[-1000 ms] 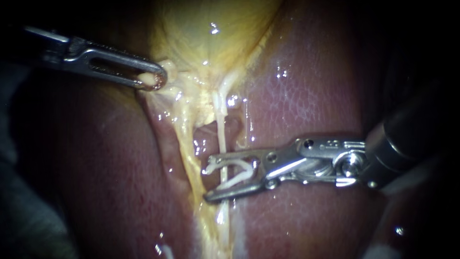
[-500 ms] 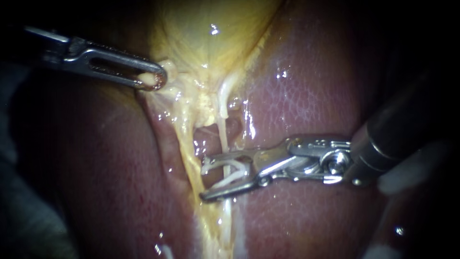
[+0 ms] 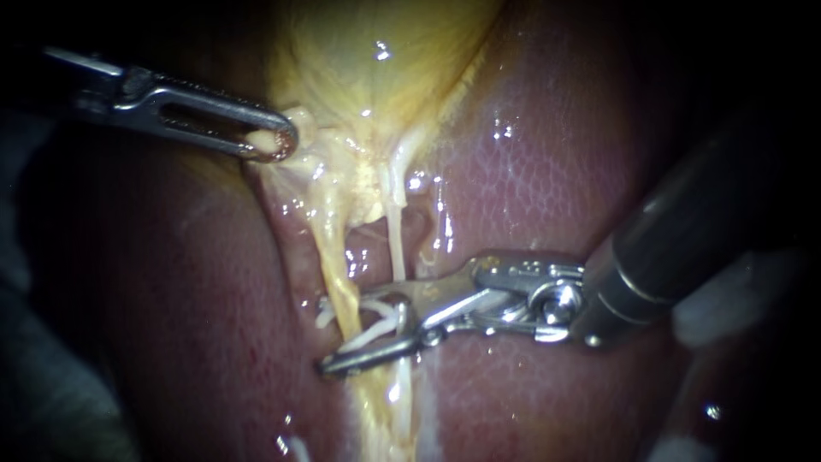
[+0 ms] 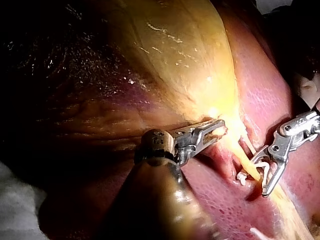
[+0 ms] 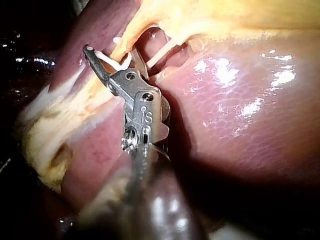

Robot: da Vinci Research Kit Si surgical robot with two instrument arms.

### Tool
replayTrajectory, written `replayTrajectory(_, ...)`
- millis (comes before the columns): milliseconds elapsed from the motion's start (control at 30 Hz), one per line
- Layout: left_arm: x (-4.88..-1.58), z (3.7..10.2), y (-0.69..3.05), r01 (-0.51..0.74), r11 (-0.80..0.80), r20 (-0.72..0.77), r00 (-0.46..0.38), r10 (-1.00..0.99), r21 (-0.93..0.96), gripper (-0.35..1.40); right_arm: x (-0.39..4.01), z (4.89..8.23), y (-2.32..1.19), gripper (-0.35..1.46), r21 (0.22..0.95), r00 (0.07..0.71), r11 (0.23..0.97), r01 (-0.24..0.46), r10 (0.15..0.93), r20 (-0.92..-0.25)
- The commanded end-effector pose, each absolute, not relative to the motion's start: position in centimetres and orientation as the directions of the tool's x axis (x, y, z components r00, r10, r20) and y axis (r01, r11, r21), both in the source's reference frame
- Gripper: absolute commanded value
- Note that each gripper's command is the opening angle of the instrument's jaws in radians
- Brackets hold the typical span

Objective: Clipping first clip left tube

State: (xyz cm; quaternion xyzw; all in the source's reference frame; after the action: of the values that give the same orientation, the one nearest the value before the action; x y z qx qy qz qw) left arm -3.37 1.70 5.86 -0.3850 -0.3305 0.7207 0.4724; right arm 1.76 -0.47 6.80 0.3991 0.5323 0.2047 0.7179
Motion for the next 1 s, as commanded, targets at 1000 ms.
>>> replayTrajectory(1000,-3.37,5.86,1.69,-0.426,-0.336,-0.243,-0.257,0.935,-0.840,-0.35,2.06,5.97,-0.58,0.47,0.807,0.274,0.558,0.191,0.759,-0.590)
